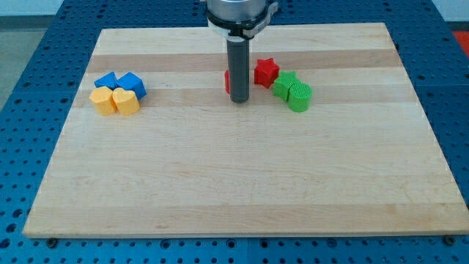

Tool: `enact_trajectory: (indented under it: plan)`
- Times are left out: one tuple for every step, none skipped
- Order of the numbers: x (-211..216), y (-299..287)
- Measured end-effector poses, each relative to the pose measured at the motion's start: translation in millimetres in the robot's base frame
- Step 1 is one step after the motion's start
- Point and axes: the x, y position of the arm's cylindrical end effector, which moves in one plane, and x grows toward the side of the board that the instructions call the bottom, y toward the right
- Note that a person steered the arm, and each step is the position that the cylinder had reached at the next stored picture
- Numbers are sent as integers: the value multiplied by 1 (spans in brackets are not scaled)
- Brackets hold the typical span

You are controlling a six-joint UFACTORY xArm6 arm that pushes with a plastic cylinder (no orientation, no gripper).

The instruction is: Place your arm horizontal to the green circle

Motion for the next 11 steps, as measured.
enact_trajectory:
  plan:
    - [26, -11]
    - [29, -10]
    - [23, 11]
    - [23, 31]
    - [18, 50]
    - [6, 62]
    - [27, 58]
    - [59, 75]
    - [64, 144]
    - [38, 209]
    - [8, 210]
